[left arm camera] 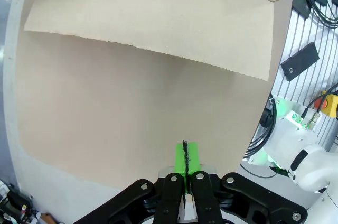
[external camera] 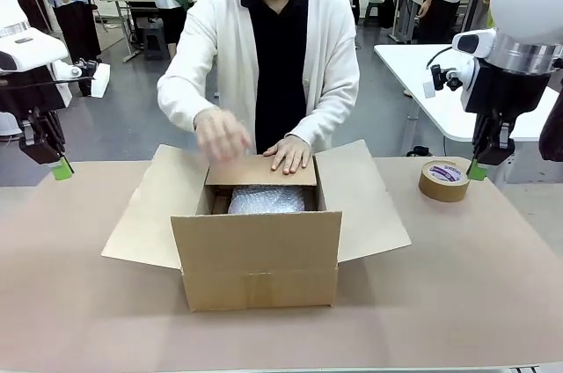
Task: Wrap the clocks to prevent damage.
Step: Once the human has placed the objects inside and stepped back, release both hands from the side flaps of the Package Box, then push the right (or left) flap of the Package Box to close it.
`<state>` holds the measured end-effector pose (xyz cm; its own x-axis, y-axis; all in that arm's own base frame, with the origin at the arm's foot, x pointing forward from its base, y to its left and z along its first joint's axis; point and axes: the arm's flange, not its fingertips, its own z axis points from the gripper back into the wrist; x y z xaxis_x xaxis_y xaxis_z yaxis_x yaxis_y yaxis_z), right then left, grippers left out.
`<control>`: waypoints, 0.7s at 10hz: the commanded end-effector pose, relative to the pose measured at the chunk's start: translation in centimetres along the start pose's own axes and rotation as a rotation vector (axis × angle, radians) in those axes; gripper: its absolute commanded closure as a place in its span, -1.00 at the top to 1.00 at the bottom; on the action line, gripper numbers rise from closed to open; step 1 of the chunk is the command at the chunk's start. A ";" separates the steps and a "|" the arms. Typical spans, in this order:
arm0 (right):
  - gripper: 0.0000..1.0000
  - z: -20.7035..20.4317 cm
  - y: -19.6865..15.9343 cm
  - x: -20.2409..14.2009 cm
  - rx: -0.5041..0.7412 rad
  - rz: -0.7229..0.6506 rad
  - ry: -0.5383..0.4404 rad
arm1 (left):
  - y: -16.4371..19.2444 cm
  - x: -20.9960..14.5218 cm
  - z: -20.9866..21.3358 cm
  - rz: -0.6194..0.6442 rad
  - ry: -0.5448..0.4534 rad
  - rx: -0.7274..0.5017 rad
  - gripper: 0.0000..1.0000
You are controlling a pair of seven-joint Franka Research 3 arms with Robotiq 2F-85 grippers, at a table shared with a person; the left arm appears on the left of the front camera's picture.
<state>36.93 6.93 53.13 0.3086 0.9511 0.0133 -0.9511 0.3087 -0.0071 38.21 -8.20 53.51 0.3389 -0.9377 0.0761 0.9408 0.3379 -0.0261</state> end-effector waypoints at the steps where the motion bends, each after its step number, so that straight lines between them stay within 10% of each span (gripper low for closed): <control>1: -0.98 0.0 0.0 0.0 -0.003 0.001 0.003 | 0.0 0.3 0.1 0.007 -0.004 0.003 -0.97; 7: -0.98 0.0 0.0 0.0 -0.003 0.001 0.003 | 0.0 0.3 0.1 0.007 -0.004 0.003 -0.97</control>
<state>36.93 6.93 53.13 0.3086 0.9511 0.0133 -0.9511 0.3087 -0.0071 38.21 -8.23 53.51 0.3382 -0.9380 0.0761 0.9411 0.3372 -0.0261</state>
